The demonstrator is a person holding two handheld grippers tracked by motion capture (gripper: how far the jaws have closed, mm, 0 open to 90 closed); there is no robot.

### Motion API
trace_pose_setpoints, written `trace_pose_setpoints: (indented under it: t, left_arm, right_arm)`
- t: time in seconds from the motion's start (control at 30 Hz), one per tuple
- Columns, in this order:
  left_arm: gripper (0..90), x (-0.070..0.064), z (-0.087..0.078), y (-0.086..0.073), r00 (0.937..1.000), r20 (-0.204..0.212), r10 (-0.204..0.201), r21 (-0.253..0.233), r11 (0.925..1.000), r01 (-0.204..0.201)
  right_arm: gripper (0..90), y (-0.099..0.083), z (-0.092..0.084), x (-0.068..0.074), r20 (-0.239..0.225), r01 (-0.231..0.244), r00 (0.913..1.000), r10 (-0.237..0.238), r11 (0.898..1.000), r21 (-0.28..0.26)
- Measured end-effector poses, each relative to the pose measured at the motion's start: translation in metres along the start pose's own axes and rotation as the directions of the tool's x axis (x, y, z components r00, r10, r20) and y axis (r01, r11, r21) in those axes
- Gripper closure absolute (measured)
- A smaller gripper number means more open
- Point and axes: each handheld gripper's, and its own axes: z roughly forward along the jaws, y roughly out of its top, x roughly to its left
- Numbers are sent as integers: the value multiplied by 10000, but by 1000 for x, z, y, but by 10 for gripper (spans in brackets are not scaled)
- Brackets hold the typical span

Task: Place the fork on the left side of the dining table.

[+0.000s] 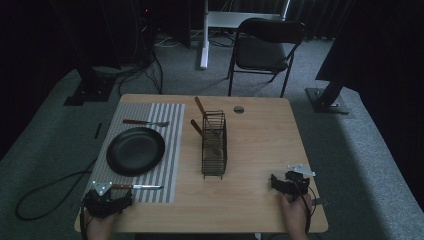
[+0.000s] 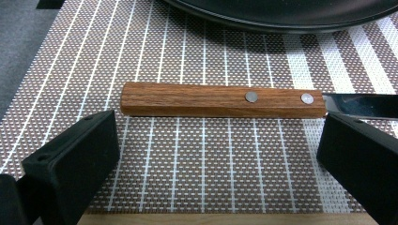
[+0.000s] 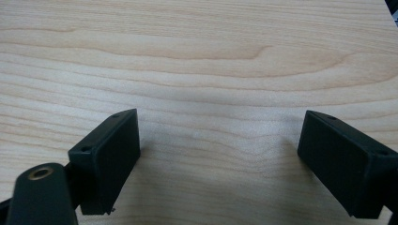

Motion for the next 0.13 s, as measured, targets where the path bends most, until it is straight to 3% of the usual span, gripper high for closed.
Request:
trace_pose_setpoints:
  t: [0.13]
  left_arm:
    - [0, 0, 0, 0, 10000, -2, 8, 11, 10000, -8]
  right_arm:
    - [129, 0, 0, 0, -1, 5, 10000, -5, 10000, 4]
